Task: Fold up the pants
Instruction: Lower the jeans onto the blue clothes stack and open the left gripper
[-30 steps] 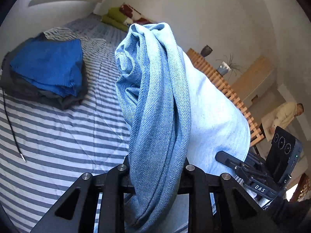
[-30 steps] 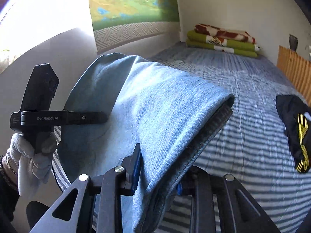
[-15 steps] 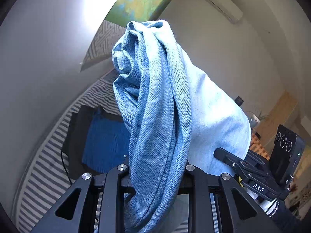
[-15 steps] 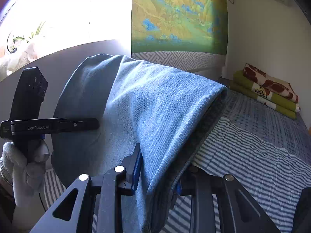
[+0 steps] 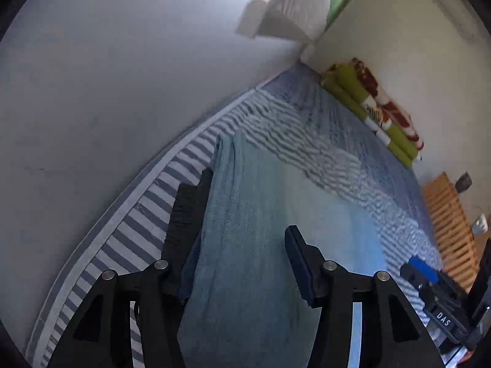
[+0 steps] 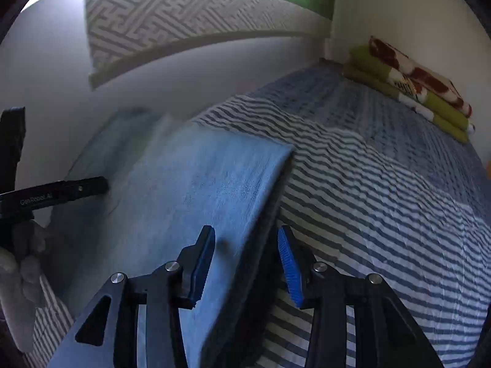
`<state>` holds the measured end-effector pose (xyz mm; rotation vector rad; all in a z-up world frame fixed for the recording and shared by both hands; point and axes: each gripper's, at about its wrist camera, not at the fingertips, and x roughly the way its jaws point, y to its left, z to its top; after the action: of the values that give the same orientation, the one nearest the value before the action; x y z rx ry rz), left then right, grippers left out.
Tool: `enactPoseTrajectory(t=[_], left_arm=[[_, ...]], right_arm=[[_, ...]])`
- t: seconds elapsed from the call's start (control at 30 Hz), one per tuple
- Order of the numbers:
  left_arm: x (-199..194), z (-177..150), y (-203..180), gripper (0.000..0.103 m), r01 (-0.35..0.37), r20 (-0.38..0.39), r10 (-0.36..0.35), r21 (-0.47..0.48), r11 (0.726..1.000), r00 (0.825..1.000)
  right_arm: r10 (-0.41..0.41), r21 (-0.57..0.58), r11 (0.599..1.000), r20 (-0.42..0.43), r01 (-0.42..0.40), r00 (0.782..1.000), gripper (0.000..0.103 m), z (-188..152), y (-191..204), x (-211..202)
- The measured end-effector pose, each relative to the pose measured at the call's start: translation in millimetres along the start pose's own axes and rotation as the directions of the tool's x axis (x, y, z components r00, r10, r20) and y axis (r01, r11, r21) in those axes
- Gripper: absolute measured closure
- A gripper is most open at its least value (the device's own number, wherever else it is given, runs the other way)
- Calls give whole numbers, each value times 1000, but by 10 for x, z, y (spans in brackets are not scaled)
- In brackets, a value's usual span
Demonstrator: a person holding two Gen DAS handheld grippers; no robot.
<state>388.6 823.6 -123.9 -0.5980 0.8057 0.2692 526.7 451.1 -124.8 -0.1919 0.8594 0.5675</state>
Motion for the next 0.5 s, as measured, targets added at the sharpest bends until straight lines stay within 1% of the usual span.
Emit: enactPoseTrajectory(t=[0.03,0.07,0.1,0.13,0.2,0.23,0.3,0.33,0.4,0.43,0.5], left_arm=[[-78,28,-2,47,14,31,-14,4,1000,999],[-158,48,-10,47,5,59,-5,4,1000,998],[-234,49,-38,47,10,77,-11,12,1000,997],[-324,25,-98,47,28,84,-31,34,999,996],[-470,-66,-258,47,57,83,-65,96,994,994],[-518,-125,-352,47,60,71,-70,133,989,995],[-579,-250,-504,47,43,31,-49,185,982,998],[-574,-326,-535,47,28,4,-29,191,981,1000],[-580,-469,-499,48,-2,-44,9,156,988,999],[-593,-557,-451,48,-4,-53,12,131,991,999],[-630,-710,-336,48,-33,-79,41,92,995,996]], right_arm=[[13,20,1000,20,-14,1000,63,-30,-98,-96],[9,27,1000,44,-10,999,63,-50,-147,-191],[3,35,999,76,-5,997,63,-100,-177,-317],[47,41,998,112,-52,993,63,-125,-188,-449],[170,31,984,117,-175,978,63,-158,-91,-592],[198,19,979,116,-201,973,63,-204,6,-635],[221,-32,975,92,-219,971,63,-303,264,-651],[211,-57,977,69,-207,975,63,-382,413,-616],[183,-82,980,17,-181,983,63,-533,598,-533],[165,-91,982,-13,-166,986,62,-621,676,-491],[138,-96,985,-90,-146,986,63,-786,735,-390]])
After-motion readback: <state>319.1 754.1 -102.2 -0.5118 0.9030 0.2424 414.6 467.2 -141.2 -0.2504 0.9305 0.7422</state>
